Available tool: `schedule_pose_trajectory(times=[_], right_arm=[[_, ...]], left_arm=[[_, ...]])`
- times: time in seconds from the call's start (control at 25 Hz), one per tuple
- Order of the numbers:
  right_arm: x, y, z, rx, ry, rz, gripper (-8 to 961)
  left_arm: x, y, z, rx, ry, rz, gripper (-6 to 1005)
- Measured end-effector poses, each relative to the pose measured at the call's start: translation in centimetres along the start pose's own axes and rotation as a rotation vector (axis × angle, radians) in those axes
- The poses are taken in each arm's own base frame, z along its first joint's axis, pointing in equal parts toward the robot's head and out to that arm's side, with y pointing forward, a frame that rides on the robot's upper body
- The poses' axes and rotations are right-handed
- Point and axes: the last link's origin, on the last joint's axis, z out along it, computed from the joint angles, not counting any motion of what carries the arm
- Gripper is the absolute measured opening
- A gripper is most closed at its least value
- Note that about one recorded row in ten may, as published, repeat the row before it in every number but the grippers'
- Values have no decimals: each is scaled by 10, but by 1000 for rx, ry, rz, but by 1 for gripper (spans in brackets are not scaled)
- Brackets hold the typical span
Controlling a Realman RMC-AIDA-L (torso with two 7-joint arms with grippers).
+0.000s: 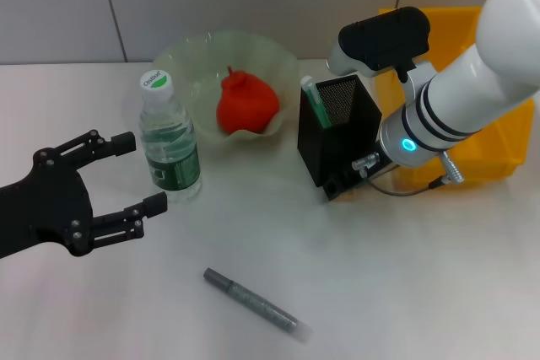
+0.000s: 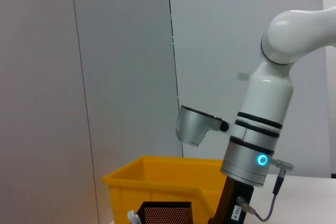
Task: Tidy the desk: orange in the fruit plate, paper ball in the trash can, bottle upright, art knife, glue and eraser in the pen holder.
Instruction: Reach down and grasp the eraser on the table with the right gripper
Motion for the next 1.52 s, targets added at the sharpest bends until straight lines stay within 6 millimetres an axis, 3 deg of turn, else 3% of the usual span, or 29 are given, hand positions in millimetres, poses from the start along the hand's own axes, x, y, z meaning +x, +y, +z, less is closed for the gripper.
schedule_pose_trajectory(times=[0.4,0.76,1.0,1.16,1.48,1.52], right_arm=[[6,1,-6,-24,27,20,430],[11,15,-35,-91,20,-20,414],[19,24,-69,-139,6,-58,404],[21,25,-78,-138,-1,-74,366],[20,26,-65,-138,57,-148,365],[18,27,-62,-137,57,-156,398]], left_arm=[[1,1,-3,3,14,-2,845],[0,1,-8,24,19,-10,845],[0,2,-10,34,30,-27,845],[1,2,-9,44,71,-57,845],[-1,3,-9,54,101,-72,844],[-1,3,-10,55,100,-73,844]])
